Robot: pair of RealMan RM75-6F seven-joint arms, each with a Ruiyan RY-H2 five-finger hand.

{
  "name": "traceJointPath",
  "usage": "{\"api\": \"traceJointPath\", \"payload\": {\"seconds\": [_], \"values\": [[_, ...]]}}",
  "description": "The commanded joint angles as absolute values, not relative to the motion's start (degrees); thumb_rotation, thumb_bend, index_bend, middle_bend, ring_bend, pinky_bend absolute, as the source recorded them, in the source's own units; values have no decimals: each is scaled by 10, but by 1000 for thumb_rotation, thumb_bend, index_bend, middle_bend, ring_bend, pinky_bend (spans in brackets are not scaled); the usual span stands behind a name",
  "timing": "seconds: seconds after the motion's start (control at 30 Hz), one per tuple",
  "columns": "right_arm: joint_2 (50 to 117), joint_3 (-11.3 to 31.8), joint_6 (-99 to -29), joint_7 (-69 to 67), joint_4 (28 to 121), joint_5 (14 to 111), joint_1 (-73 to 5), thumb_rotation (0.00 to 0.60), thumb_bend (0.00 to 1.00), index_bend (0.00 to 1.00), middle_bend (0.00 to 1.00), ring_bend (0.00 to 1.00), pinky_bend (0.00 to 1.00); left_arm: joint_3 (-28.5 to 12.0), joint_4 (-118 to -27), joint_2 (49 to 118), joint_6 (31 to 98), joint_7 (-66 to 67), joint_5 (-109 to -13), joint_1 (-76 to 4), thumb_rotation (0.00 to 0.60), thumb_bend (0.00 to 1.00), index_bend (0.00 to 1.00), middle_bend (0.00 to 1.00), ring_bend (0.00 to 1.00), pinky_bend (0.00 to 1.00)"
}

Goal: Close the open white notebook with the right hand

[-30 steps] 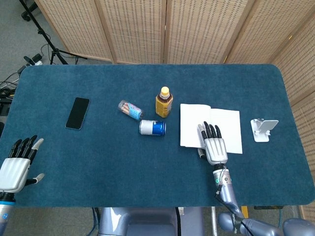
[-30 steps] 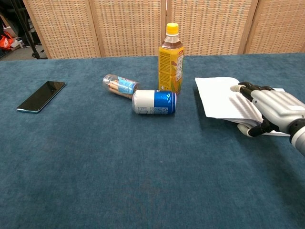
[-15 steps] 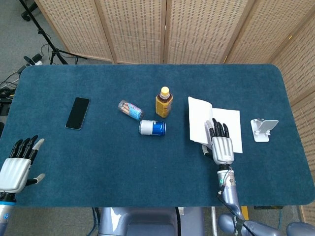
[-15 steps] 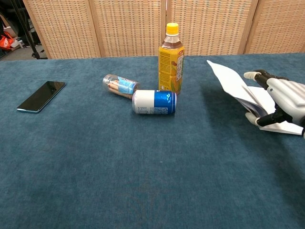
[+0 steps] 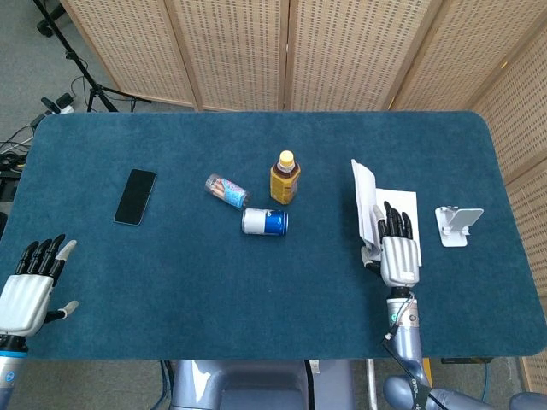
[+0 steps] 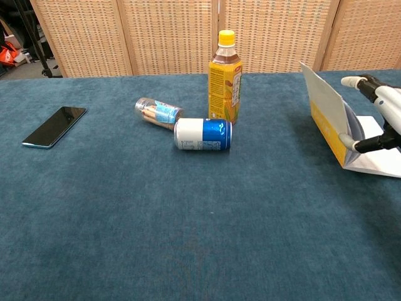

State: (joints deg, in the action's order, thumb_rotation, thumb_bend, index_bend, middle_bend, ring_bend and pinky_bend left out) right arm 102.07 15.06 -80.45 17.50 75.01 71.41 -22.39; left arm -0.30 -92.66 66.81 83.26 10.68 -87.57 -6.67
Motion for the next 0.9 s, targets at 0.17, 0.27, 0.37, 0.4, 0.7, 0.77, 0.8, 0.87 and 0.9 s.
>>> {"api": "traceJointPath", "payload": {"seconds": [0.17,0.27,0.37,0.4,0.7,0.77,0.8,0.87,0.9], "values": [[1002,149,-823,174,767,722,-211,600,414,0,0,0,0,-2,-927,668,833,106,-877,-67,600,0,0,0,0,0],[993,151,-824,173,772,719,-207,600,414,0,0,0,0,-2,-929,667,833,105,-878,-66,600,0,0,0,0,0],[986,152,-826,169,774,720,-204,600,414,0,0,0,0,-3,-928,668,835,105,-878,-66,600,0,0,0,0,0],[983,154,-828,167,774,720,-202,600,414,0,0,0,0,-3,-927,668,836,105,-878,-66,600,0,0,0,0,0],[946,147,-835,142,776,736,-188,600,406,0,0,0,0,-5,-924,670,841,102,-879,-64,600,0,0,0,0,0],[926,131,-834,134,781,756,-183,600,396,0,0,0,0,-5,-923,671,841,100,-879,-64,600,0,0,0,0,0],[915,122,-833,129,784,766,-180,600,394,0,0,0,0,-5,-922,671,841,99,-879,-64,600,0,0,0,0,0],[885,102,-833,113,791,792,-172,600,390,0,0,0,0,-6,-921,671,842,96,-879,-64,600,0,0,0,0,0],[869,90,-840,102,791,809,-166,600,390,0,0,0,0,-7,-920,672,844,93,-879,-64,600,0,0,0,0,0]]}}
